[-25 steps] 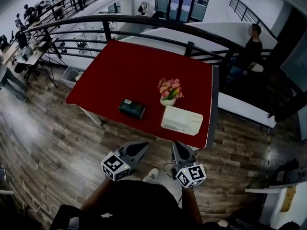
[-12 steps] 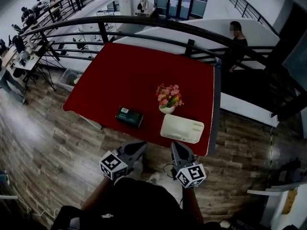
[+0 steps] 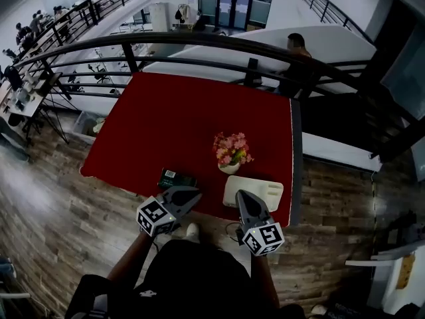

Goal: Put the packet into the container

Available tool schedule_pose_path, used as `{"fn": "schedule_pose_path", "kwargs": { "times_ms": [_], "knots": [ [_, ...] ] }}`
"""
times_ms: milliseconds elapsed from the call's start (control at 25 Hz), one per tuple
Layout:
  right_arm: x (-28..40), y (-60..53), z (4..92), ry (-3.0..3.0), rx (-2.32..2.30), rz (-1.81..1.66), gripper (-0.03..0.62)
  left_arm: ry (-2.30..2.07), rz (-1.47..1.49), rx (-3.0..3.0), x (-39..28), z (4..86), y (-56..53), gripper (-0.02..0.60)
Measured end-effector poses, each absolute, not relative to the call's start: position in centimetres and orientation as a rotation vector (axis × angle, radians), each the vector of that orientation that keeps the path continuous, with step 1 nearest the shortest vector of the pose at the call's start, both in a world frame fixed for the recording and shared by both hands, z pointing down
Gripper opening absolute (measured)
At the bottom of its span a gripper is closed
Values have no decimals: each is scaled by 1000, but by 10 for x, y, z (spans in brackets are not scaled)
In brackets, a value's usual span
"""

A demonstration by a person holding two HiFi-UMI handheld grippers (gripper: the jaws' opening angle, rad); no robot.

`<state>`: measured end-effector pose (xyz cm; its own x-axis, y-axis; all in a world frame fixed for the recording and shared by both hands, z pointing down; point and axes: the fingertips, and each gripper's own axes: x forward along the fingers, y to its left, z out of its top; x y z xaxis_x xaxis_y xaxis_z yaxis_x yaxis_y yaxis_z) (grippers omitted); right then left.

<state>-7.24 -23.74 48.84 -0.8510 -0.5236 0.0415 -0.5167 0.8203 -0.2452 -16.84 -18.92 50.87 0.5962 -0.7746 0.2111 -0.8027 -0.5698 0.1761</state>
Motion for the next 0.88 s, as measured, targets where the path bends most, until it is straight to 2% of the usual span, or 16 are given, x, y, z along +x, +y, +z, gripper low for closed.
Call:
{"fn": "schedule_pose_path", "kwargs": {
  "times_ms": [80, 280, 320, 360, 400, 600, 720, 880],
  "knots": [
    [-78, -243, 487, 2965, -861, -377, 20, -1205, 226, 2582, -176, 519, -195, 5],
    [-81, -257, 491, 2968, -912, -379, 20, -1028, 611, 2546, -212, 573, -217, 18],
    [-80, -259, 494, 2970, -924, -386, 20, -999, 695, 2539, -219, 584, -220, 74],
    [-79, -260, 496, 2968, -936, -392, 20, -958, 790, 2533, -225, 595, -222, 178],
    [-78, -261, 498, 2967, -946, -397, 20, -907, 900, 2531, -231, 606, -223, 231],
    [-81, -262, 502, 2970, -968, -408, 20, -544, 1519, 2449, -266, 668, -213, 342],
    [-83, -263, 501, 2979, -983, -407, 20, -384, 1676, 2386, -278, 691, -211, 418],
    [-76, -265, 506, 2965, -1030, -412, 20, -232, 1771, 2374, -280, 720, -208, 459]
  ]
}}
